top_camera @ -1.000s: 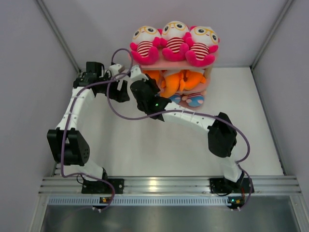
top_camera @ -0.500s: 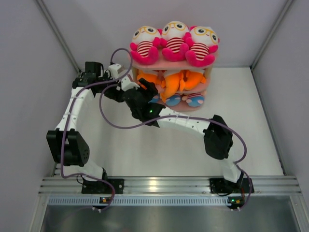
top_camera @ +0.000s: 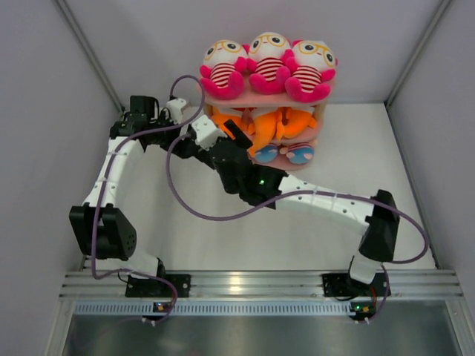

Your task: Place and organize the stuffed toys onto the shelf

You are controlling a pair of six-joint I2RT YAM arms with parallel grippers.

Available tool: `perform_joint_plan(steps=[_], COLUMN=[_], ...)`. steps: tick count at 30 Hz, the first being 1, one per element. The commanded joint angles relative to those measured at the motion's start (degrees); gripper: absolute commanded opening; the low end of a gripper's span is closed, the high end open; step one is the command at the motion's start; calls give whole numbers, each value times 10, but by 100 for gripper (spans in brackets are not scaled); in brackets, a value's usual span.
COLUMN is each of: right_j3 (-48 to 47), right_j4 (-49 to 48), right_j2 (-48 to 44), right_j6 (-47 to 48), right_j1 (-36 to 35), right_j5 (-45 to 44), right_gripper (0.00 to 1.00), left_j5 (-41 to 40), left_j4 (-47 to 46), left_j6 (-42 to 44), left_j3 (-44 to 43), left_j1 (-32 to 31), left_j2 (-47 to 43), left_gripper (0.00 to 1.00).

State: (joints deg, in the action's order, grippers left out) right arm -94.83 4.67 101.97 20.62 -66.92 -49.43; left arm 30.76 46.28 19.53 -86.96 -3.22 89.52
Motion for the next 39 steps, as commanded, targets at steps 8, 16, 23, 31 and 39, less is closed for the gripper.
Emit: perform_joint_plan(steps=[8,16,23,31,39], right_j3=[124,326,500,561,564], right_j4=[168,246,229,213,213], right_j2=[-236,-417,-489,-473,-435], right_j6=[-159,-326,-399,-464,-479], right_j1=[58,248,500,647,647], right_j5=[171,292,402,323,292], right_gripper=[83,92,99,100,99], left_j5=[-61,-91,-106,-122,-102], left_j4=[-18,-18,-18,-21,-48], left_j6=[16,27,33,35,29], left_j3=[56,137,219,313,395], left_j1=[15,56,122,166,184], left_j2=[-96,-161,-211,-257,-306], left_gripper=[95,96,98,98,98])
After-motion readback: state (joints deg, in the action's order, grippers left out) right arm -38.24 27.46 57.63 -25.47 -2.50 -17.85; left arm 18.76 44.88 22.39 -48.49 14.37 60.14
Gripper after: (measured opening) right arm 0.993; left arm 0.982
